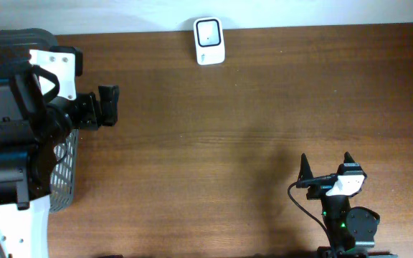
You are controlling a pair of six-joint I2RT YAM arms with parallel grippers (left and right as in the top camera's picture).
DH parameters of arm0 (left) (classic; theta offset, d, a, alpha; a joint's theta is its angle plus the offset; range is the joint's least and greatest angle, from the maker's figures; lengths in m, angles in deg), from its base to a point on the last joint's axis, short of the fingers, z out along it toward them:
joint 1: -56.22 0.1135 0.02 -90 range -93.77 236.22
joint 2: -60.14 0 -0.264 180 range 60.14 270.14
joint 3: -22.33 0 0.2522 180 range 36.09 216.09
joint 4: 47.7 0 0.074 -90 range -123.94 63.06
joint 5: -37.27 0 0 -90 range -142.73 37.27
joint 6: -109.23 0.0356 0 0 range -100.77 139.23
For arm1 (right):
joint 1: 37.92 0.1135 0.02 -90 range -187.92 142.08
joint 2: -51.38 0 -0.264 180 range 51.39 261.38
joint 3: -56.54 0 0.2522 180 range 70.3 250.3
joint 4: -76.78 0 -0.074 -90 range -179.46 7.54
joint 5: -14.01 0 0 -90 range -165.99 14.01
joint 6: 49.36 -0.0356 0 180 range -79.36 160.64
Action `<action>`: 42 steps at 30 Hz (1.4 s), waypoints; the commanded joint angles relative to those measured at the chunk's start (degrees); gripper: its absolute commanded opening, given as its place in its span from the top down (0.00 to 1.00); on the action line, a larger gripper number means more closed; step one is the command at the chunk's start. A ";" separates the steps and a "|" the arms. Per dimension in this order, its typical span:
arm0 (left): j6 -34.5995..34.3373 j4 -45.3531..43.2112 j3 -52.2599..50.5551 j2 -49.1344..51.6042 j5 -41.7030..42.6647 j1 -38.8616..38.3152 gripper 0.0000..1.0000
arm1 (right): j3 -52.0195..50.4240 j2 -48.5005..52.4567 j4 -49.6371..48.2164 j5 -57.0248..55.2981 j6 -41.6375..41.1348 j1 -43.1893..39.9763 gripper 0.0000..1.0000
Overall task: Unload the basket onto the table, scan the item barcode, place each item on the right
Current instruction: 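Move the left gripper over the basket toward the pink-purple pack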
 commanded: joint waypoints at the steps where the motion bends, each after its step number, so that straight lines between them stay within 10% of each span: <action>1: -4.61 0.15 2.36 0.28 -4.31 0.11 0.01 | -0.52 -0.37 0.04 -0.50 -0.63 0.26 0.01; 11: -9.49 18.60 34.16 19.76 -9.97 9.68 0.01 | -0.52 -0.37 0.04 -0.50 -0.63 0.26 0.01; 42: -16.55 9.05 34.49 33.55 -17.20 28.76 0.02 | -0.52 -0.37 0.04 -0.52 -0.63 0.26 0.01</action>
